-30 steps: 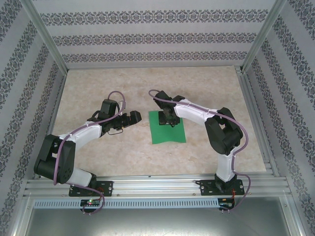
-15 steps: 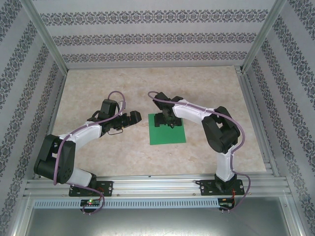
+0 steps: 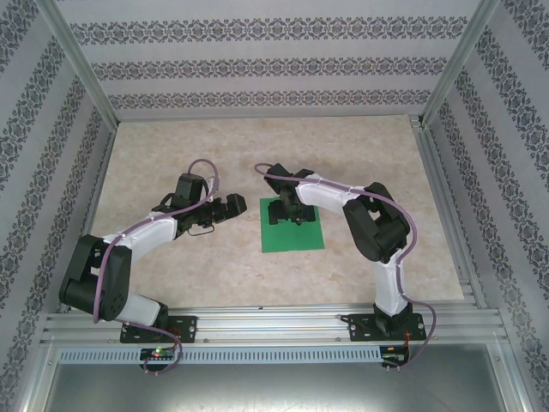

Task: Fold a paper plane with a square sheet of paper (pick it up from the middle)
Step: Fold the square sheet of paper in half at the center of the table.

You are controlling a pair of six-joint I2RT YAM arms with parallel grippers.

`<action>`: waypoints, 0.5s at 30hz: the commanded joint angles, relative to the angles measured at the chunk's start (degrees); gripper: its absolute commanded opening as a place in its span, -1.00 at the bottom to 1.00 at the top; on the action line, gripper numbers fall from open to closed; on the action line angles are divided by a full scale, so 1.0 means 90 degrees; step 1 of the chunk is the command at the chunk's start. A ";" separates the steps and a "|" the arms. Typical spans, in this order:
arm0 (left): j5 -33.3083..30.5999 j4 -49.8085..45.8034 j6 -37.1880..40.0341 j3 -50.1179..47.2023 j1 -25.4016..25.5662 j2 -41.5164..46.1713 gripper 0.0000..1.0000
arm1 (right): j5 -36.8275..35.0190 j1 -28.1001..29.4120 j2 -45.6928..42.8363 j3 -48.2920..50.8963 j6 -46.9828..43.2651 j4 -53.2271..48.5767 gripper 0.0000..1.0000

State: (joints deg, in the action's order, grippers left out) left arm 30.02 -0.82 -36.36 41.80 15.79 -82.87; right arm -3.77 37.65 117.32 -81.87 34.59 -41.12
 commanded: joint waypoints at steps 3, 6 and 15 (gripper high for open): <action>0.0120 -0.0094 0.0168 0.0015 0.0065 0.0107 1.00 | -0.0184 0.0055 0.0344 0.0006 0.0124 -0.0404 0.65; 0.0127 -0.0087 0.0158 0.0035 0.0067 0.0124 1.00 | -0.0244 0.0063 0.0132 -0.0100 0.0085 -0.0404 0.54; 0.0044 -0.0190 0.0181 -0.0005 0.0063 0.0260 1.00 | -0.0006 -0.0003 -0.0609 0.0025 0.0103 -0.0118 -0.17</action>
State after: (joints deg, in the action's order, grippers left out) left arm 30.00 -0.97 -36.18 41.80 15.79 -82.70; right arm -3.92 37.71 116.05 -82.32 34.72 -41.80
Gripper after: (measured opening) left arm 0.999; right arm 0.424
